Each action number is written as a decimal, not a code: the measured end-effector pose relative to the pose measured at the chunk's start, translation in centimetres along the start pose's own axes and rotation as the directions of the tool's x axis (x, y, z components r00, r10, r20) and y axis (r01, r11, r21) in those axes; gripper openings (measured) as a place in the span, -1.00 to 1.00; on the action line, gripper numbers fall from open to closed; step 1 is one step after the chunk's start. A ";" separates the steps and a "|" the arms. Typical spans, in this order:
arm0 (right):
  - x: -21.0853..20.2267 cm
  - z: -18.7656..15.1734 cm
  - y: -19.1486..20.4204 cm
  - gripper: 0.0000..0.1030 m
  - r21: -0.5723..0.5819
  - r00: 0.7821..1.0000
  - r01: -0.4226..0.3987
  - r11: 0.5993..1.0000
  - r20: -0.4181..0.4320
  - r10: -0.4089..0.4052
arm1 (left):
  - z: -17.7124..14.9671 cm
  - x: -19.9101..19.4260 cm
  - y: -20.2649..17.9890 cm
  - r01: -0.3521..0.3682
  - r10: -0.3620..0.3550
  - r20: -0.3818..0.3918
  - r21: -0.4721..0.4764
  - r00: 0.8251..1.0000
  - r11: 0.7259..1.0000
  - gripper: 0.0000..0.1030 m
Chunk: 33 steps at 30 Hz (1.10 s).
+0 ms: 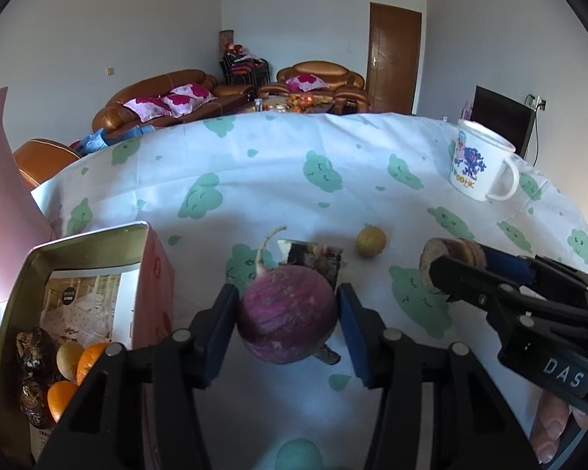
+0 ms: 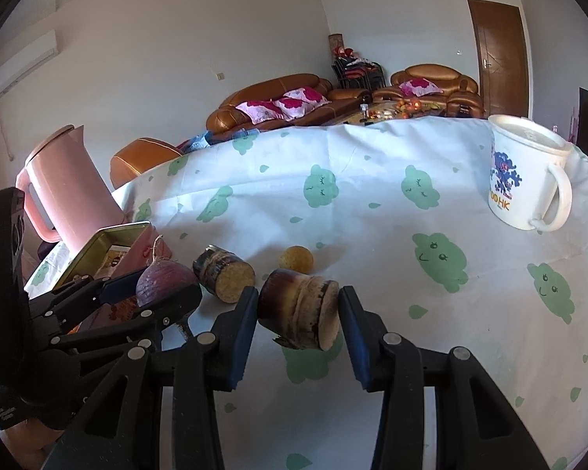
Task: Organize fruits
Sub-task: 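Grasp the purple turnip with the left tool while the right tool grasps the brown cylinder, then lift the held turnip and brown cylinder and carry them toward the tin box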
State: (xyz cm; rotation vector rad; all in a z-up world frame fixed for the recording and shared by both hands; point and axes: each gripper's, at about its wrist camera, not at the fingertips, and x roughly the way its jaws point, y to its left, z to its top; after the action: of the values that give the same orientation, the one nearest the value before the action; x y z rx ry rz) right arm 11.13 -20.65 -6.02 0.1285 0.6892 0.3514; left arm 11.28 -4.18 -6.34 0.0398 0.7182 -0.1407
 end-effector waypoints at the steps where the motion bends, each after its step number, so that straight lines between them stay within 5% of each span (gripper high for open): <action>1: -0.1 0.0 0.0 -0.14 -0.002 1.000 -0.003 1.000 0.004 0.003 | 0.0 -0.1 0.0 0.000 0.000 0.007 -0.001 1.000 1.000 0.03; 33: -2.4 -0.4 1.1 -0.14 -0.064 0.992 -0.039 0.997 0.119 0.047 | -0.2 -2.3 0.0 -0.018 0.017 0.126 0.000 0.992 1.000 0.03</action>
State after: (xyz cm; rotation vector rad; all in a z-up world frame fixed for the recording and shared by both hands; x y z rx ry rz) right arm 8.88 -20.50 -4.63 0.1056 0.5561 0.4024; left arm 9.50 -3.91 -4.97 0.0381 0.5919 -0.1258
